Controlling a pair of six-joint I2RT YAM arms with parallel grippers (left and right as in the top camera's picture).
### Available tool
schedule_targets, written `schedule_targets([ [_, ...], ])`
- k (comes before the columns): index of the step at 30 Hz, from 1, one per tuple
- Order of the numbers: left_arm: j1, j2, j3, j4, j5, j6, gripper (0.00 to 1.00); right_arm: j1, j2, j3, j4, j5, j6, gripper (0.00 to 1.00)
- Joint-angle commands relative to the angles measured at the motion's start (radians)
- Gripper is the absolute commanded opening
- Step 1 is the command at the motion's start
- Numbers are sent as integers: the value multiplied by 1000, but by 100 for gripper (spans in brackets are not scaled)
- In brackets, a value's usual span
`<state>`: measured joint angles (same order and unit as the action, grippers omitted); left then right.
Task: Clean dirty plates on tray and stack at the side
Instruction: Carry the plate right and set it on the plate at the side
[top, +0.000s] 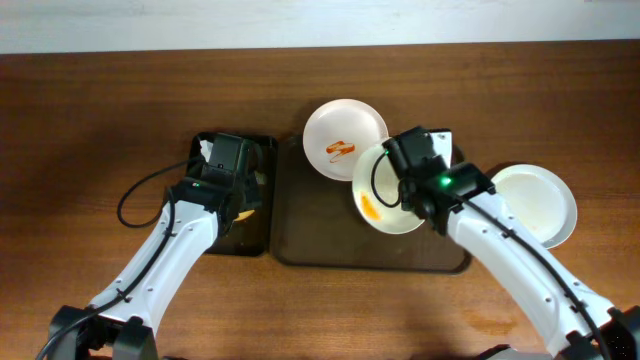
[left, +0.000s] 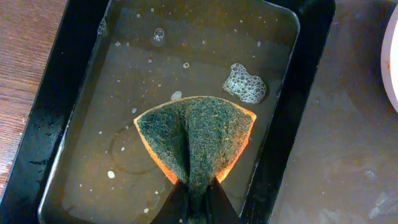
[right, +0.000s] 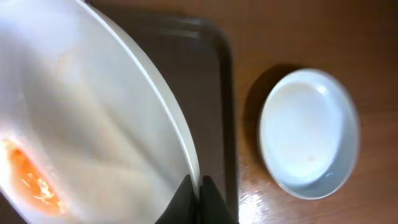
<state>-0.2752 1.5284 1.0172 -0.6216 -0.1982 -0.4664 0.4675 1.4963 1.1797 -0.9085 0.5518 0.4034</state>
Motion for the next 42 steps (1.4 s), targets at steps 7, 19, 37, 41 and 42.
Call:
schedule_targets([
  [7, 2, -19, -1, 3, 3, 12, 0, 241, -22, 0, 34, 663, -2, 4],
  [19, 2, -19, -1, 2, 4, 12, 0, 138, -19, -1, -1, 572, 73, 4],
  [37, 2, -19, -1, -1, 4, 12, 0, -687, -10, -2, -36, -89, 226, 4],
  [41, 1, -19, -1, -1, 4, 12, 0, -932, 65, -2, -11, -240, 174, 4],
  [42, 2, -19, -1, -1, 4, 12, 0, -955, 82, -2, -11, -260, 154, 4],
])
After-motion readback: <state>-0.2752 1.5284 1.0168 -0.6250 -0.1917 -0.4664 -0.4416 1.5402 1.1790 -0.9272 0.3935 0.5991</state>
